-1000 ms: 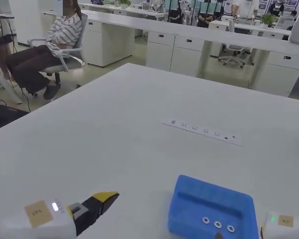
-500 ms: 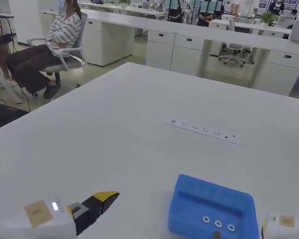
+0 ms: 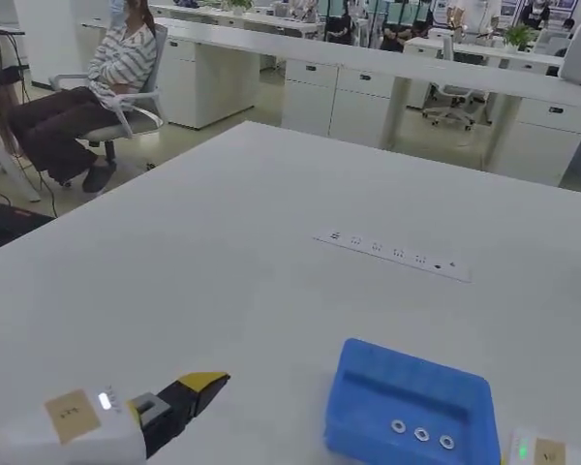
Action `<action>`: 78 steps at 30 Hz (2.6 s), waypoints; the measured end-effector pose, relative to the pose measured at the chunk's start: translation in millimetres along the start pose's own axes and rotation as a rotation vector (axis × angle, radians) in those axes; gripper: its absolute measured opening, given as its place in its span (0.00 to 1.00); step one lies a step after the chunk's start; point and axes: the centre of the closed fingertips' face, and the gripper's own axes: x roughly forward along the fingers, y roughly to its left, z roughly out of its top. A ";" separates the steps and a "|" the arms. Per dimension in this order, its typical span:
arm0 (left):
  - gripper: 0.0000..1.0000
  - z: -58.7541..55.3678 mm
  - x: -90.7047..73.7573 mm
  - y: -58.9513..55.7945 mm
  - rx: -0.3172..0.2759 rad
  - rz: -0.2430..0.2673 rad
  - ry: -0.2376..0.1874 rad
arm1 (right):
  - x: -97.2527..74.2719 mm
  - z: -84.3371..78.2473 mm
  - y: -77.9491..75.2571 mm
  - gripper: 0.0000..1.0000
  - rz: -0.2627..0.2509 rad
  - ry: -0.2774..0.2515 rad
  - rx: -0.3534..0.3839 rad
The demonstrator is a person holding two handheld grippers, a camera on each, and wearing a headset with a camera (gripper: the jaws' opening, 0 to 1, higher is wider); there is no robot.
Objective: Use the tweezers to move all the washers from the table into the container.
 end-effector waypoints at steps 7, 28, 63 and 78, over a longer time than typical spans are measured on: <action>0.90 -0.2 -0.1 -0.7 0.001 -0.003 0.001 | -0.8 -0.1 -3.2 0.03 -0.023 -0.005 0.054; 0.90 -0.5 -1.1 -1.7 0.000 -0.009 0.003 | -9.5 3.8 -9.7 0.03 -0.050 -0.090 0.220; 0.90 1.7 0.0 -0.3 -0.006 -0.002 -0.006 | -42.7 51.9 -53.7 0.03 -0.117 -0.186 0.202; 0.90 1.4 -0.4 -1.6 -0.006 -0.006 -0.007 | -31.9 71.9 -79.1 0.03 -0.120 -0.198 0.183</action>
